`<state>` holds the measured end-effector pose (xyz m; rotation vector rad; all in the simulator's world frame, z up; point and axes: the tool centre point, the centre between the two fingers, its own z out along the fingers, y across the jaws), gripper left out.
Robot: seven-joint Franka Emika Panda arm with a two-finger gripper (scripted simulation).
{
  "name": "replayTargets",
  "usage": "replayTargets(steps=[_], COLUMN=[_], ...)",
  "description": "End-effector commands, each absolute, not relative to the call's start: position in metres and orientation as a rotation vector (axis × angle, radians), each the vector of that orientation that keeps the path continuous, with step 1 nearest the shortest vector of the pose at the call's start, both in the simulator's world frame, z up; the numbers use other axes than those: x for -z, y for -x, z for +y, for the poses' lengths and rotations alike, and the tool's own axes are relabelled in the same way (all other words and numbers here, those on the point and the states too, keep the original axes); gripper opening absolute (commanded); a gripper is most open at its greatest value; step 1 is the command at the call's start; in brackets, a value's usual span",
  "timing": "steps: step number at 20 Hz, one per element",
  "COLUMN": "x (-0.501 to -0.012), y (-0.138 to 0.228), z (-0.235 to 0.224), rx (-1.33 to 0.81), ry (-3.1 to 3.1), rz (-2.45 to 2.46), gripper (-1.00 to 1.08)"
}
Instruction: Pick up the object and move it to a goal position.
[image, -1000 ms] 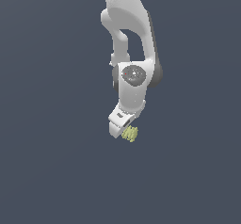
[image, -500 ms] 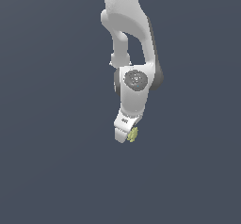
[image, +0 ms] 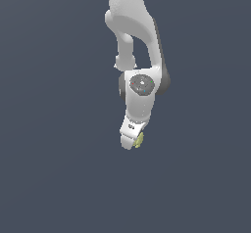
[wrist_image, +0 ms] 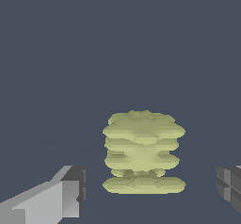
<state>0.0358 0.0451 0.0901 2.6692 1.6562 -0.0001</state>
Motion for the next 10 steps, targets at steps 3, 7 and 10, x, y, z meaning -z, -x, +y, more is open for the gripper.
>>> replayTargets(steps=[3, 7, 10], x=[-0.081, -0.059, -0.046], y=[-0.036, -0.035, -0.034], z=[0.045, 0.045, 0.046], rx=[0.0, 0.0, 0.0], ry=[-2.669, -2.666, -2.665], rz=[1.658, 1.661, 1.663], gripper=[1.0, 1.0, 1.0])
